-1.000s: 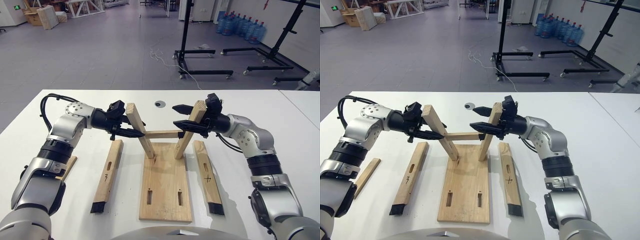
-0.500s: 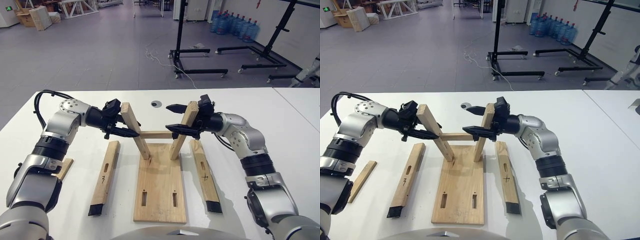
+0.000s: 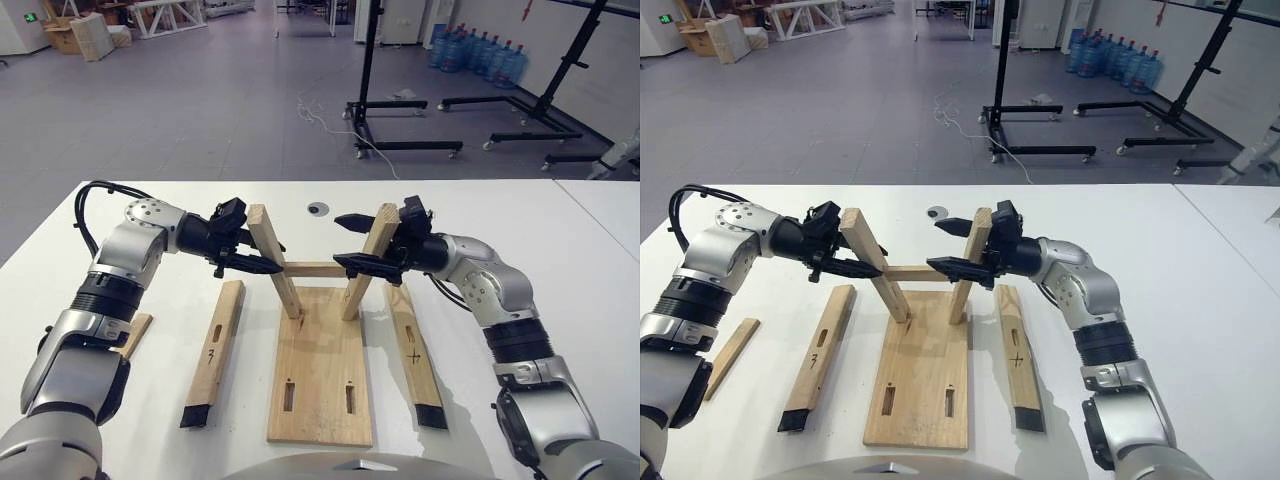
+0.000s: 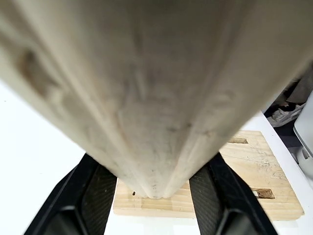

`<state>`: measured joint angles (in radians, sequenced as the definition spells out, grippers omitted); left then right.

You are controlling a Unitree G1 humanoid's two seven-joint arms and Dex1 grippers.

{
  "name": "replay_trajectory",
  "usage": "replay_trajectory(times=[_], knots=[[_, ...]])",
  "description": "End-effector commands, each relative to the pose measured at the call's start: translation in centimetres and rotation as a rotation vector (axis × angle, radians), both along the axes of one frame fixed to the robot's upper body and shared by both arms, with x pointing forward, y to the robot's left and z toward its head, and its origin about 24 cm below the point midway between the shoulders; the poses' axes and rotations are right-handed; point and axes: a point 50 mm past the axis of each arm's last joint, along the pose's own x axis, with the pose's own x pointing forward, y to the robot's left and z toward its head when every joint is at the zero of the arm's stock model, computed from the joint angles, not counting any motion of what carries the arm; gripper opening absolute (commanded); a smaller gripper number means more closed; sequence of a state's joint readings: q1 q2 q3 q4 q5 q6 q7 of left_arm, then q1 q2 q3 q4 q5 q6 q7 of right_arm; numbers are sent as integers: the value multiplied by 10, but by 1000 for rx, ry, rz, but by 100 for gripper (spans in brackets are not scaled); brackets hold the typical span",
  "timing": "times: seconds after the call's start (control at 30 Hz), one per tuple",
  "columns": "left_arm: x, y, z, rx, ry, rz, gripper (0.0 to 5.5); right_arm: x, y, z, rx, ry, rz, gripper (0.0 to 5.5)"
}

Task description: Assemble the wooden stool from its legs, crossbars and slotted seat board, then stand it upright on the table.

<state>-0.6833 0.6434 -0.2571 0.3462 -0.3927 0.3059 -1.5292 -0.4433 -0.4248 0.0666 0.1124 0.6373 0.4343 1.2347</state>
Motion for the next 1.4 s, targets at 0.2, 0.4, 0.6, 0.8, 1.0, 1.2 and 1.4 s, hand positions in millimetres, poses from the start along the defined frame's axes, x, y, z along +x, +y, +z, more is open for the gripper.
replay_trajectory(times=[0.2,0.4,0.6,0.8,1.0,1.2,1.4], knots=[[-13,-8,-20,35,55,-36,201,-5,-31,1,20,32,-147,475],[-9,-8,-11,32,45,-29,201,-6,-56,31,225,11,-236,475],[-5,-6,-4,19,60,14,257,-8,-66,65,458,-18,-236,475],[-1,-9,13,-37,40,52,318,-9,-63,67,481,-17,-254,475],[-15,18,24,-22,-22,111,318,-9,-69,72,505,-21,-269,475],[-59,56,23,3,-65,213,318,-9,-75,78,516,-23,-287,475],[-104,108,-15,108,-120,656,318,-14,-75,74,506,-5,-323,475]])
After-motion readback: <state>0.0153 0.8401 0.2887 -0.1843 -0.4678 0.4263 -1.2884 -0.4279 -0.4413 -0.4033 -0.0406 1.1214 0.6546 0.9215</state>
